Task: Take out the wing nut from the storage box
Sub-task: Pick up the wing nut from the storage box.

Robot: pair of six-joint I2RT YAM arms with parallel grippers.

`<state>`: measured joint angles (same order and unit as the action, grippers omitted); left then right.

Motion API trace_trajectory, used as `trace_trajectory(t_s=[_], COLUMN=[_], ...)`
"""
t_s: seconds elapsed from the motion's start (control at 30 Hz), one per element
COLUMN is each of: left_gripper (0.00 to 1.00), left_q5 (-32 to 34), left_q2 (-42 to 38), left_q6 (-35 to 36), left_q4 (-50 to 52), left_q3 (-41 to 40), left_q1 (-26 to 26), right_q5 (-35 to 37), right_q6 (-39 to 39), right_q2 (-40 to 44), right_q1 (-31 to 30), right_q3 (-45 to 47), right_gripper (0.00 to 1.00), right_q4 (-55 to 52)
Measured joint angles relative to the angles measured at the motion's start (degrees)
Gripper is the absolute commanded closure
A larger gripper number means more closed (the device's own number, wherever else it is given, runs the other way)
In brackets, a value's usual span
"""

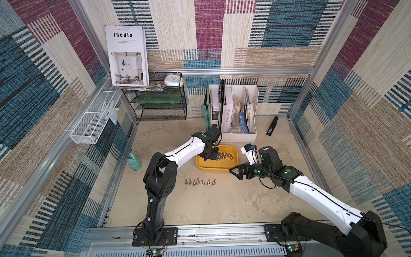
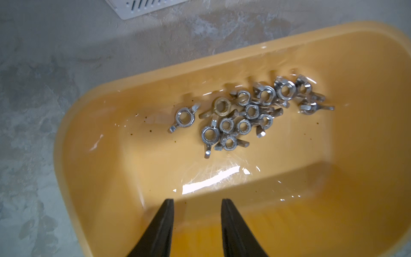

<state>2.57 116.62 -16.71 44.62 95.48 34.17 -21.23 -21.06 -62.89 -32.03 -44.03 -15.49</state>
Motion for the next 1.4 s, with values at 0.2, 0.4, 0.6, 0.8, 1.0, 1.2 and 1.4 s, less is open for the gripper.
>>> trace_trajectory(t_s=[0.2,0.4,0.6,0.8,1.0,1.2,1.4], left_gripper=[0.57,0.58,0.58,0.59,0.63,0.72,0.81], left_q5=[-3.6,-6.8,-8.2,-9.4,-11.6,-13.0,-13.0], left_q2=[2.8,6.7,9.5,11.2,11.6,11.1,10.8], left_q6=[4.0,7.9,9.4,10.4,10.9,10.7,10.6], left_q4=[-1.5,-2.6,-3.0,-3.0,-3.0,-3.0,-3.1], left_q3=[1.1,4.4,6.2,8.1,8.1,6.2,5.7], left_q1=[-3.5,-4.7,-6.2,-6.9,-6.9,-6.9,-6.8], right_q5=[0.7,1.6,2.7,3.0,3.1,3.1,3.1], right_q6=[0.4,0.8,1.1,1.2,1.2,1.4,1.7], right_q2=[-2.8,-6.1,-8.1,-9.5,-10.6,-11.0,-11.4], right_q1=[0.0,0.0,0.1,0.1,0.2,0.2,0.3], right_q3=[-2.2,-5.0,-7.1,-7.8,-8.2,-8.3,-8.3], right_gripper=[0.01,0.01,0.01,0.01,0.01,0.01,0.01], right_q4=[0.0,-0.1,-1.1,-1.6,-1.6,-1.7,-1.7])
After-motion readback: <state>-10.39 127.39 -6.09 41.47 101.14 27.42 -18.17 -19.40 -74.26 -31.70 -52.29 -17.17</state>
